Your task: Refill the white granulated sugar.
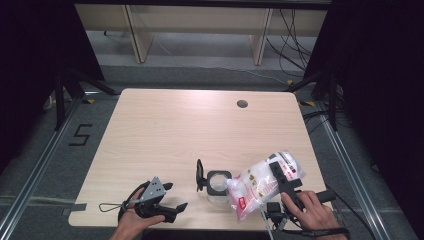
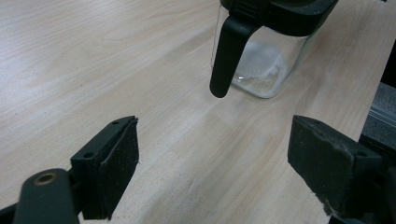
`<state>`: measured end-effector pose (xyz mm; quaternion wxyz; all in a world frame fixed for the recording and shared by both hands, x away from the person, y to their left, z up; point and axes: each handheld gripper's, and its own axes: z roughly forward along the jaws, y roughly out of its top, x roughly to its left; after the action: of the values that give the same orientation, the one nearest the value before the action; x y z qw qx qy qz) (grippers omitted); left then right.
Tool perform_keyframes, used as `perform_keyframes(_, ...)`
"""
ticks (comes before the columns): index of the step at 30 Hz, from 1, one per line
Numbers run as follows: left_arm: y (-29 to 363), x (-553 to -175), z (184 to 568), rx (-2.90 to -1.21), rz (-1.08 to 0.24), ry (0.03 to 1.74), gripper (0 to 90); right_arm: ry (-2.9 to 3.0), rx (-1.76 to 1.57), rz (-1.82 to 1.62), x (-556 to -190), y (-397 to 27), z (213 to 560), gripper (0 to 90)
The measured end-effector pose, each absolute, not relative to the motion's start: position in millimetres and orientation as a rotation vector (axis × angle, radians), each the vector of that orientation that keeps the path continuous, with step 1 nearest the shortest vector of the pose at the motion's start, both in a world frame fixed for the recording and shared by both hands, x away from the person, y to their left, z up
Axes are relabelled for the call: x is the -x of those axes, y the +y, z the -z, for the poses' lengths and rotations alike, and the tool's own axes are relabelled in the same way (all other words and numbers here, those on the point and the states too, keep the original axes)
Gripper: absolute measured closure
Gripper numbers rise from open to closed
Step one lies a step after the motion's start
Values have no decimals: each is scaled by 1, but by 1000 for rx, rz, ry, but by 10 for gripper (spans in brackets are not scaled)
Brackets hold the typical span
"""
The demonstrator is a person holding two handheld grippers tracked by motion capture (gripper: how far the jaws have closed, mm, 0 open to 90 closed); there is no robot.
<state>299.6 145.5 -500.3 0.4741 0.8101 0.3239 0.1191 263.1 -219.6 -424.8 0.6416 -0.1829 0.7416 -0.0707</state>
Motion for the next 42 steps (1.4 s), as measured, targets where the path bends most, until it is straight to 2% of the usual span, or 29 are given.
perform_keyframes(42, 147, -300, 499, -1999, -303, 776, 160, 1681, 422, 156, -263, -218, 423, 417)
